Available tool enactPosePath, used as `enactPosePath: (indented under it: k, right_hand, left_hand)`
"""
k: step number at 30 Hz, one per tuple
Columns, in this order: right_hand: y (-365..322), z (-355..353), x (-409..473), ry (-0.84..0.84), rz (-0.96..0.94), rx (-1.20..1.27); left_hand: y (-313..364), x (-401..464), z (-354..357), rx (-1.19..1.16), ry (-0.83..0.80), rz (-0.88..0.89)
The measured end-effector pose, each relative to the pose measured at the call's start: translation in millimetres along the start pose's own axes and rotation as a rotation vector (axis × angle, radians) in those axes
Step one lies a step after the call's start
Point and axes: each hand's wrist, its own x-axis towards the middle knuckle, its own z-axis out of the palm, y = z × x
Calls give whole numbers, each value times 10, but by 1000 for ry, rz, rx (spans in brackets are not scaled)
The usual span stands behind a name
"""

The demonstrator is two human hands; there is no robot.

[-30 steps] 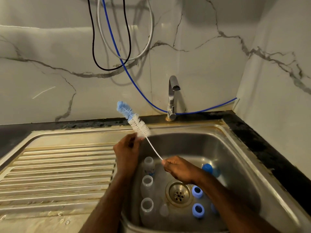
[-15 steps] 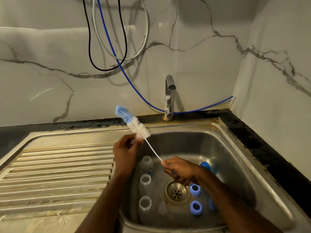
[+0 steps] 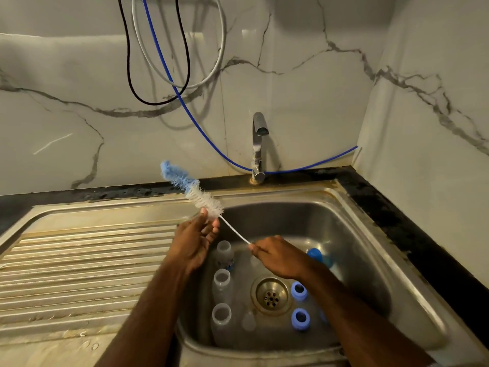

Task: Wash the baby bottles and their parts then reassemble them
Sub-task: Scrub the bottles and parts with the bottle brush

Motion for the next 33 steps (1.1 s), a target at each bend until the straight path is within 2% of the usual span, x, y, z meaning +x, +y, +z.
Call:
enactPosePath:
  k: [1, 3, 4, 6, 7, 8, 9, 11, 13, 14, 16, 17, 18, 20, 21, 23, 24, 26, 28, 29, 31, 33]
  right_hand:
    - [-10, 3, -11, -88, 65, 186]
    - [-29, -11, -41, -349, 206, 615]
    - [-30, -28, -51, -439, 232, 748]
    - [-25, -34, -55, -488, 215, 822]
    - [-27, -25, -45, -447, 208, 770]
    - [-36, -14, -39, -361, 189, 651]
    - [-34, -3, -34, -242, 144, 474]
    - [30, 9, -17, -25, 37, 71]
    - [65, -9, -13, 66, -5, -90]
    - [51, -20, -11, 77, -16, -105]
    - [14, -21, 8, 27, -3, -13]
    - [-11, -16, 7, -48, 39, 128]
    - [-38, -21, -9, -162, 107, 334]
    - [-58, -81, -55, -404, 221, 721]
    - [-45, -116, -72, -474, 234, 828]
    - [-52, -138, -89, -537, 231, 914]
    - [-67, -126, -91, -516, 244, 885]
    - [-87, -60, -73, -332, 194, 587]
    - [-50, -7, -38, -62, 44, 142]
    - [-2, -7, -14, 33, 2, 0]
    - [42, -39, -3, 110, -36, -88]
    - [23, -47, 8, 70, -45, -57]
  left_hand:
    - [-41, -21, -11, 171, 12, 165]
    - [-92, -25, -69, 687, 96, 573]
    - [-110, -6, -70, 866, 144, 730]
    - [-108, 18, -20, 952, 201, 871]
    - [-110, 17, -2, 945, 213, 876]
    - [-118, 8, 10, 885, 205, 830]
    - [-123, -13, 21, 753, 167, 704]
    - [-77, -31, 34, 309, 68, 289]
    - [17, -32, 31, 0, 51, -42]
    - [41, -21, 27, -74, 57, -122]
    - [18, -1, 43, -138, 62, -123]
    - [-11, -9, 59, -99, 66, -53]
    - [-52, -25, 58, 28, 75, 72]
    - [-112, -46, 25, 524, 117, 433]
    - [-138, -34, 18, 727, 133, 598]
    - [-140, -18, 49, 860, 178, 783]
    - [-145, -9, 56, 877, 197, 817]
    - [-149, 7, 36, 794, 169, 734]
    - [-120, 0, 10, 426, 19, 428]
    - [-79, -12, 7, 209, -41, 265]
    - [-6, -38, 24, -53, -87, 20]
    - [-1, -39, 51, -130, -93, -53]
